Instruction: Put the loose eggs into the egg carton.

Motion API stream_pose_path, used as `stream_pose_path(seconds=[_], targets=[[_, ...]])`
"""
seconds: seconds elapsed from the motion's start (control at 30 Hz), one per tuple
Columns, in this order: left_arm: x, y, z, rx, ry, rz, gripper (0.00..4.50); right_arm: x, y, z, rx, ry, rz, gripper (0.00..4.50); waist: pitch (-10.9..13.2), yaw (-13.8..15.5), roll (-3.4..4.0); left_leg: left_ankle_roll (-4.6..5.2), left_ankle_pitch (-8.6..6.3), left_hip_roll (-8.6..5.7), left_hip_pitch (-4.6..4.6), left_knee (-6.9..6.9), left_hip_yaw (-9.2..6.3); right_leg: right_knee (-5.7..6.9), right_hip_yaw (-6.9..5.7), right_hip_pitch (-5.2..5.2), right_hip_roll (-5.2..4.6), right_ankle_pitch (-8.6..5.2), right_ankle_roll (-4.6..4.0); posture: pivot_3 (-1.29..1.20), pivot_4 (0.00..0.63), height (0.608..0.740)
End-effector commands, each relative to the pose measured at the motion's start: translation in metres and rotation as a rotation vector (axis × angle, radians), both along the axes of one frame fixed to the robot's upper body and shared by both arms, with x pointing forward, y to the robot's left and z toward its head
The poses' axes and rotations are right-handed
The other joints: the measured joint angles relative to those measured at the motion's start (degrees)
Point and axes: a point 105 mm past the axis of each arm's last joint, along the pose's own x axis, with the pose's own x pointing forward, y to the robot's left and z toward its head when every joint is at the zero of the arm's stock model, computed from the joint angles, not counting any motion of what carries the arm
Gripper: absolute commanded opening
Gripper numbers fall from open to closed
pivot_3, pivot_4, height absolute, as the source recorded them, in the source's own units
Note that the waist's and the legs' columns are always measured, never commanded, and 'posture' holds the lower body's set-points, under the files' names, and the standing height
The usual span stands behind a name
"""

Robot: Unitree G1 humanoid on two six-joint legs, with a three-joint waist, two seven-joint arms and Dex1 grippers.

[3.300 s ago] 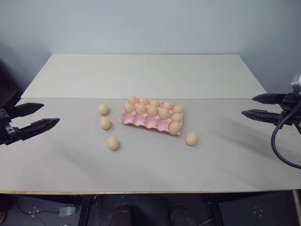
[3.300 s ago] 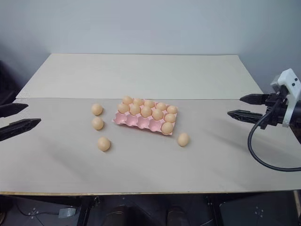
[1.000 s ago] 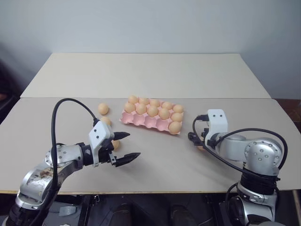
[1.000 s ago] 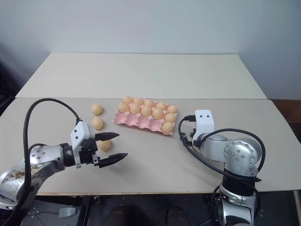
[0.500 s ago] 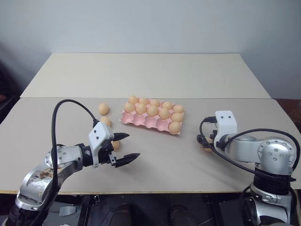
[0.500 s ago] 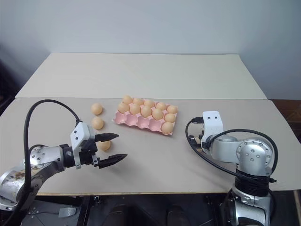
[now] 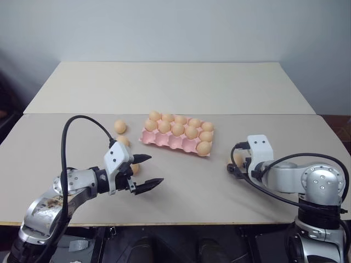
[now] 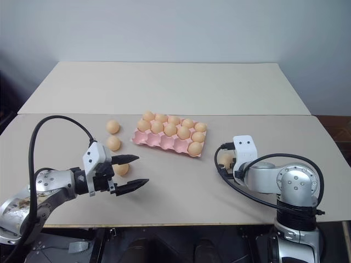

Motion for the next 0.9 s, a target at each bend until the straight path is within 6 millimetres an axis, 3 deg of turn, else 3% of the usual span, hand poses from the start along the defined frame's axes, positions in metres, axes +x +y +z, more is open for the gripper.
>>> stream_pose_path(seconds=[0.03, 0.4, 0.7, 0.8, 0.9], targets=[[0.0, 0.0, 0.008, -0.007, -0.044, -0.008, 4.48, 0.003, -0.003, 0.004, -0.017, -0.029, -0.023, 4.5, 0.0, 0.0, 0.0, 0.0, 0.0, 0.0, 0.0, 0.0, 0.0, 0.0, 0.0, 0.0, 0.0, 0.0, 0.0, 0.0, 0.15, 0.74], [0.001, 0.001, 0.009, -0.002, -0.05, 0.001, 4.48, 0.017, 0.02, 0.026, 0.007, -0.114, 0.062, 4.5, 0.0, 0.0, 0.0, 0.0, 0.0, 0.0, -0.04, -0.01, 0.01, 0.0, 0.0, -0.06, 0.0, 0.0, 0.0, 0.0, 0.15, 0.74], [0.001, 0.004, 0.009, 0.004, -0.053, 0.017, 4.48, 0.018, 0.014, 0.012, -0.009, -0.055, 0.05, 4.5, 0.0, 0.0, 0.0, 0.0, 0.0, 0.0, -0.08, -0.01, 0.01, 0.0, 0.0, -0.1, 0.0, 0.0, 0.0, 0.0, 0.15, 0.74], [0.0, 0.003, 0.009, 0.004, -0.053, 0.018, 4.5, 0.018, 0.016, 0.01, -0.018, -0.058, 0.053, 3.88, 0.0, 0.0, 0.0, 0.0, 0.0, 0.0, -0.08, -0.01, 0.02, 0.0, 0.01, -0.1, -0.01, 0.0, 0.0, 0.0, 0.15, 0.74], [0.0, 0.003, 0.009, 0.004, -0.054, 0.02, 4.5, 0.02, 0.02, 0.013, -0.011, -0.085, 0.058, 2.86, 0.0, -0.1, 0.0, 0.0, 0.0, 0.01, -0.05, -0.01, 0.02, 0.02, 0.02, -0.1, 0.01, 0.0, 0.0, 0.0, 0.15, 0.74]])
